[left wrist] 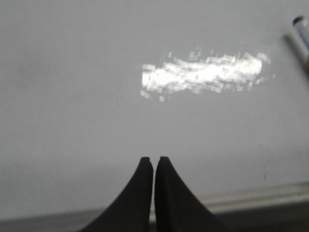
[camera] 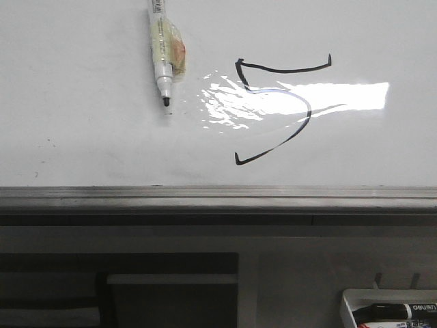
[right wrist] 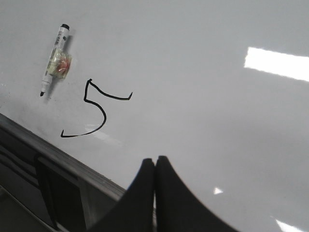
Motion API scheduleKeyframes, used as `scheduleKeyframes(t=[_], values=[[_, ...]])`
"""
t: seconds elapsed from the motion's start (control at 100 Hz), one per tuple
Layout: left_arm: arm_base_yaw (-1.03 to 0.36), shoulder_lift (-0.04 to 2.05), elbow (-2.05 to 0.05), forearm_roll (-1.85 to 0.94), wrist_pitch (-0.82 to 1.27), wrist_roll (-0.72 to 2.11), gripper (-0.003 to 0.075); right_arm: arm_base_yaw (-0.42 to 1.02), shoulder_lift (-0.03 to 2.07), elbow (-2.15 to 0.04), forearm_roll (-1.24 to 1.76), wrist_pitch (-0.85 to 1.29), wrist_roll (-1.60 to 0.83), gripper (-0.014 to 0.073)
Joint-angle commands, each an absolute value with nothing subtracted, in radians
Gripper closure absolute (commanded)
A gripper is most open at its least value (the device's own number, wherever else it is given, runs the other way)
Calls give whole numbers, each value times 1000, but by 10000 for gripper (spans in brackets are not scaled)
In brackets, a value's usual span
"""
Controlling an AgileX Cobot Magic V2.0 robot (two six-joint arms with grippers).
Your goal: Write number 5 on whiteboard
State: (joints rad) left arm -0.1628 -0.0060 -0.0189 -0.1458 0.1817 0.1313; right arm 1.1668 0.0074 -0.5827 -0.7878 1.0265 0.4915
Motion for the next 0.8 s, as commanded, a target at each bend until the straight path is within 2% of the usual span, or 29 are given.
scheduleKeyframes(t=[0.0, 0.19, 0.79], values=[[-154, -35, -27, -131, 162, 80, 741, 1162, 36, -602, -832, 968, 492, 655], [-154, -35, -15, -141, 296, 80, 741, 1162, 36, -602, -832, 968, 492, 655], [-154, -35, 21, -156, 245, 80, 741, 1162, 36, -602, -832, 968, 492, 655]])
